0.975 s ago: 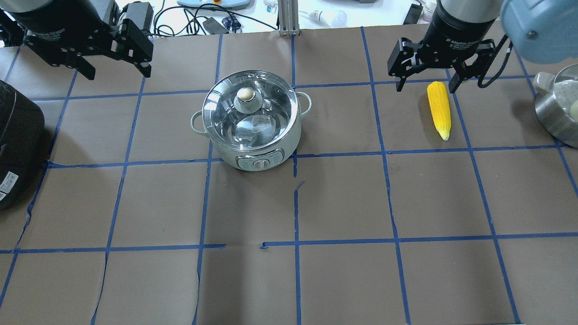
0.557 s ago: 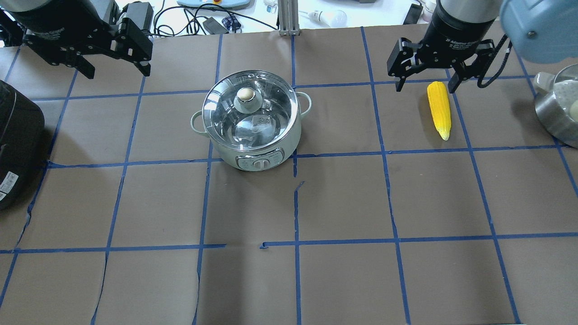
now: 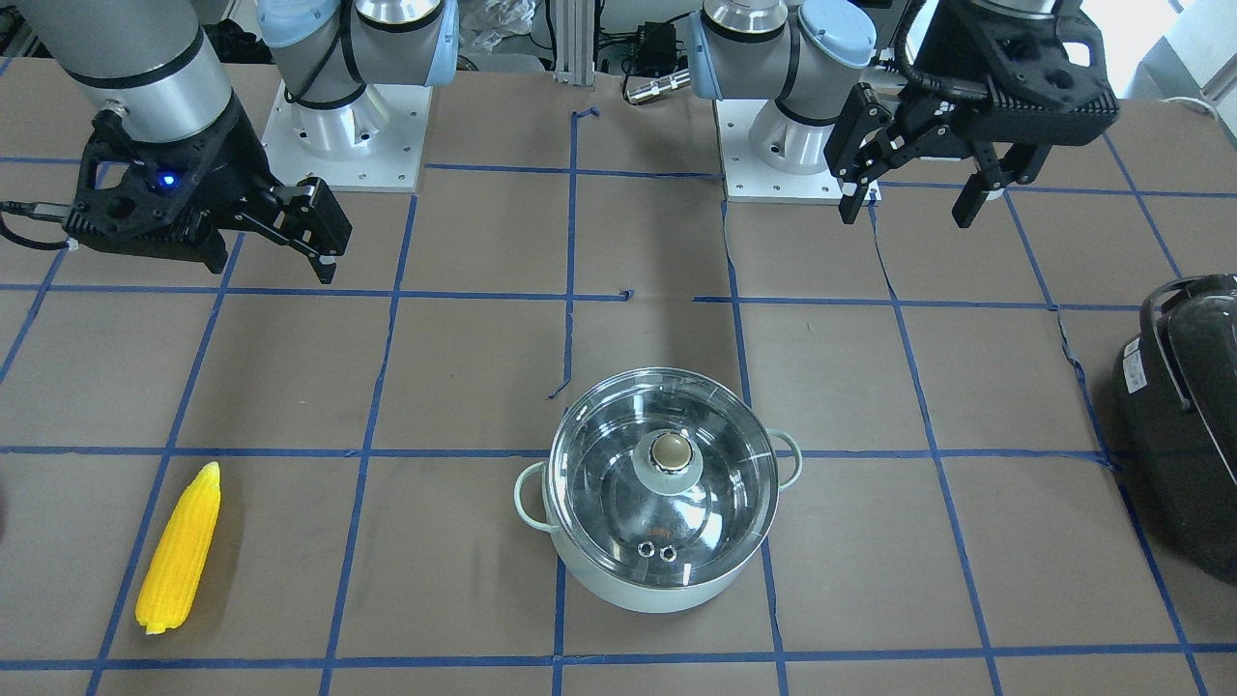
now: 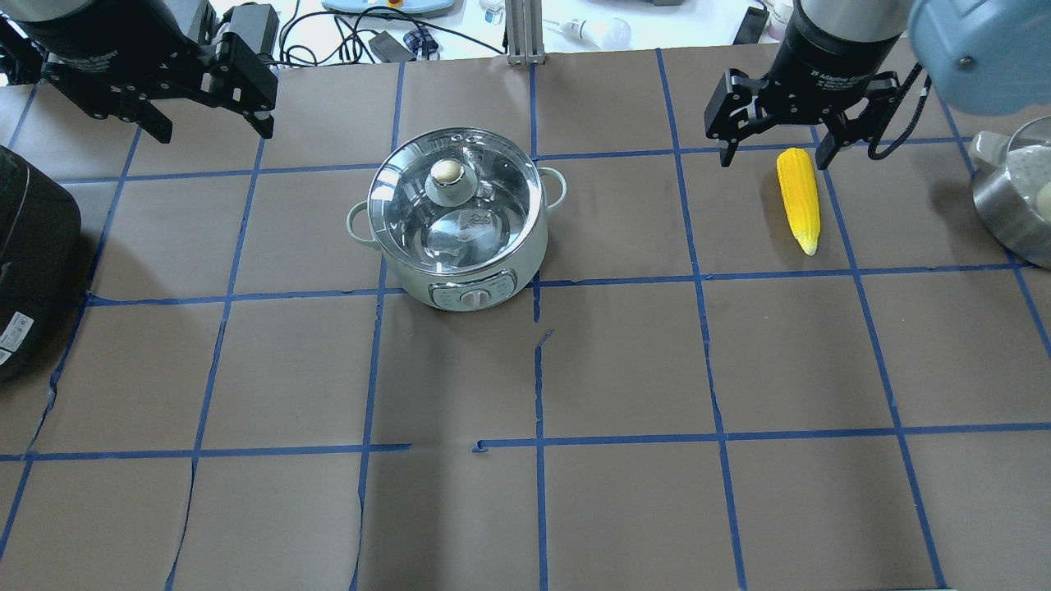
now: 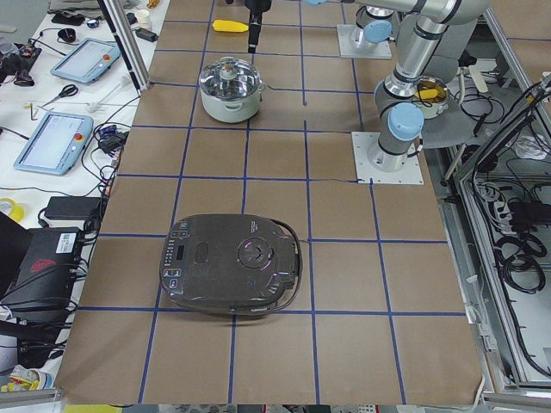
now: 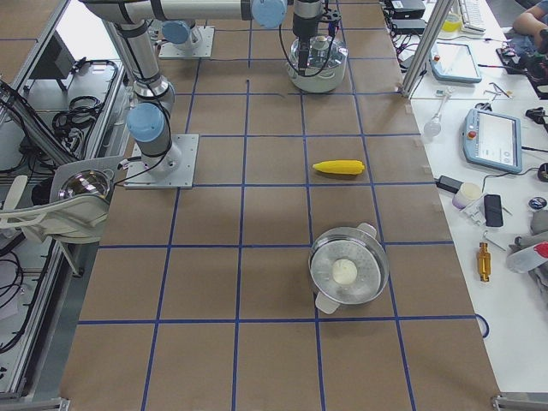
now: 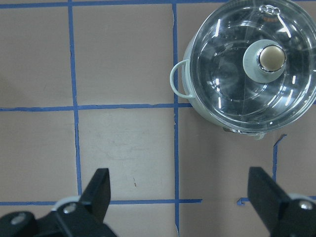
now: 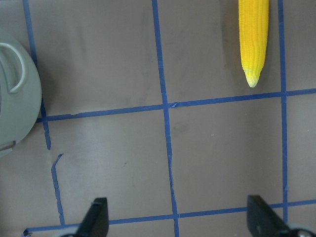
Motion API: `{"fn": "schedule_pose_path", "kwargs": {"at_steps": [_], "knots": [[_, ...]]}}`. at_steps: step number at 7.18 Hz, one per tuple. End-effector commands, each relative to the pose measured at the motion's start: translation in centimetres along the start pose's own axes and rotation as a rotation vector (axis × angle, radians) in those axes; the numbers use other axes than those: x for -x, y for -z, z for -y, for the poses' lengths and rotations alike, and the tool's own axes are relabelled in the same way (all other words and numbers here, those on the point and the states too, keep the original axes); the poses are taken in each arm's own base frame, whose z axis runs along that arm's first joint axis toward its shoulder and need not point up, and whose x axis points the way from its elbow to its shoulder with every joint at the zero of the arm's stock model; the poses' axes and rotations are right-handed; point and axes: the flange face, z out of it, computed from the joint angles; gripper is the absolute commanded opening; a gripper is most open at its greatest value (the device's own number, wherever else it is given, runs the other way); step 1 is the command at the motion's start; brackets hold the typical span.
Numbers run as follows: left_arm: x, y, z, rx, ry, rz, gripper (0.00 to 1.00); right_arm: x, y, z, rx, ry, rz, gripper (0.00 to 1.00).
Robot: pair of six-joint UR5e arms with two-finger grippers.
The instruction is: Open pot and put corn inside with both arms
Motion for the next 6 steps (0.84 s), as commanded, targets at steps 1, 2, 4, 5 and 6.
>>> {"fn": "schedule_pose_path", "kwargs": {"at_steps": [1,2,4,5,6], "knots": [[-0.2,-0.1,0.1,0.001,0.008,-0.009,1.00,0.0,0.1,0.0,-0.003,0.002,0.004,1.00],[-0.1,-0.2,0.1,0.004,0.007,-0.003,1.00,0.0,0.1,0.0,-0.003,0.000,0.004,1.00],[-0.1,-1.3,0.9,0.013,0.028,-0.006,1.00,0.0,0.1,-0.1,-0.002,0.000,0.005,1.00],[-0.2,-1.3,0.8,0.013,0.047,-0.012,1.00,0.1,0.2,-0.1,-0.002,-0.003,0.008,1.00],[-0.2,-1.1,0.5,0.012,0.042,-0.006,1.00,0.0,0.1,0.0,-0.001,0.002,0.005,1.00]]}}
